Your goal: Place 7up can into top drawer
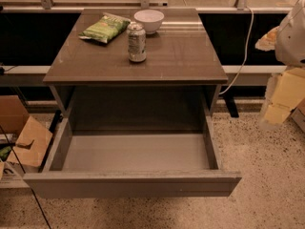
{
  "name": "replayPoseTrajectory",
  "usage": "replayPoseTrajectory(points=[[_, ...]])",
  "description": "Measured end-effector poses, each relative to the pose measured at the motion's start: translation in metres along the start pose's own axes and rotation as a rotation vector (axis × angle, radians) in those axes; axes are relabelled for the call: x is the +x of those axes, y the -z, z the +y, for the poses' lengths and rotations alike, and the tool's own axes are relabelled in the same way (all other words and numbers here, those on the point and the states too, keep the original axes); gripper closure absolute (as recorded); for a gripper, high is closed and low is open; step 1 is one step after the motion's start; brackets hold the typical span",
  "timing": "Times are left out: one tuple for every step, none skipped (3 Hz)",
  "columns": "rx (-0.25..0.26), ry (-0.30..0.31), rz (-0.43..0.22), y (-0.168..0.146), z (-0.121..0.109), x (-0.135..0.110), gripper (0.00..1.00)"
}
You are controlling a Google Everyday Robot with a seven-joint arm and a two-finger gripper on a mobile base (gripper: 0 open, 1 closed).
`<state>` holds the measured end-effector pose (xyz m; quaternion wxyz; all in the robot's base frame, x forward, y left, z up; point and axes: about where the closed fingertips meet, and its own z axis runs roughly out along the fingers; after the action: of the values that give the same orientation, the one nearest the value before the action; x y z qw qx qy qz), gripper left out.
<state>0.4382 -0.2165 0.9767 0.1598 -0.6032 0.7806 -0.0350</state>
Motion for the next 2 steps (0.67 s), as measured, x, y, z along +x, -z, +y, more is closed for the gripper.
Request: replayPoseTrajectory(points=[[0.010,-0.003,-0.009,0.002,-0.001,-0.001,0.00],[0.060,0.000,-0.089,-0.001,-0.013,-0.018,0.00]])
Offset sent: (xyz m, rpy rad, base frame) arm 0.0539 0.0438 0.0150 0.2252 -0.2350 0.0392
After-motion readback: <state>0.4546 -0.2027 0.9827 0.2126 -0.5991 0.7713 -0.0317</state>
